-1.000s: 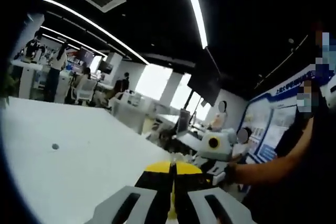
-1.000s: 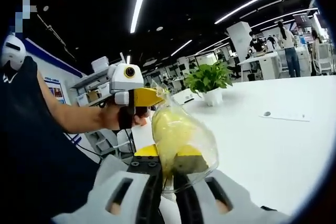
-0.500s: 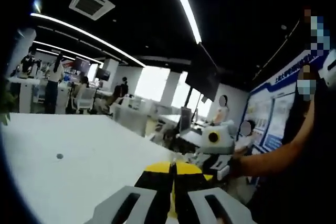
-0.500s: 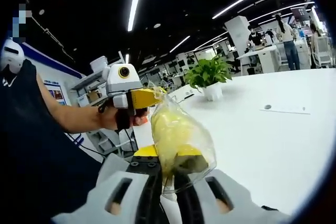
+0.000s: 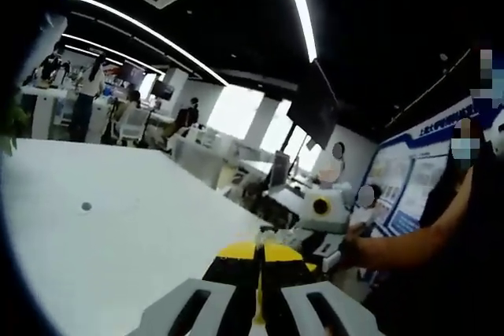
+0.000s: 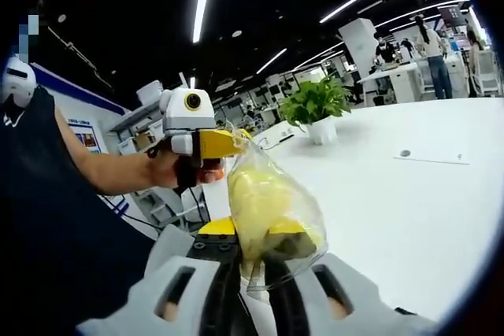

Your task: Compare the silicone blocks by pressing each to a similar depth, holding the contact briefly, and releasing to observe deformation and rebound differences across the visible hardness samples.

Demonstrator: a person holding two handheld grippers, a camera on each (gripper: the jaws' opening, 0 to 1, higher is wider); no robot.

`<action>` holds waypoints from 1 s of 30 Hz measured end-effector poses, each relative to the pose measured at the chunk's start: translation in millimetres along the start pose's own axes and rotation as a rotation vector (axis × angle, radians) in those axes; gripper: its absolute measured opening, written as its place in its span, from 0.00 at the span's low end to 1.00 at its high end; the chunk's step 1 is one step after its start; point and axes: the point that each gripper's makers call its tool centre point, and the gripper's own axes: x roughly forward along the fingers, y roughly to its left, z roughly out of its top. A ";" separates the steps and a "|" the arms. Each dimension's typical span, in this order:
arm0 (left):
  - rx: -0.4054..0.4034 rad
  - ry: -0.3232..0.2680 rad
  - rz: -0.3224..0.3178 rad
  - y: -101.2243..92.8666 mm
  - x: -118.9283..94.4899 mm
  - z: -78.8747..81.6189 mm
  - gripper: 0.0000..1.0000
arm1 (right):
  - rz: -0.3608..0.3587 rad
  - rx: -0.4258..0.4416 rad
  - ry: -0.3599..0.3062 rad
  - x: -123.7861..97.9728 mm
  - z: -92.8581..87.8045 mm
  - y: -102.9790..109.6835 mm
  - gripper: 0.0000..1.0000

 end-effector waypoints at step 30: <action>-0.009 -0.038 -0.086 -28.5 14.6 26.9 0.00 | -0.153 -0.177 -0.257 -11.1 34.4 -18.0 0.47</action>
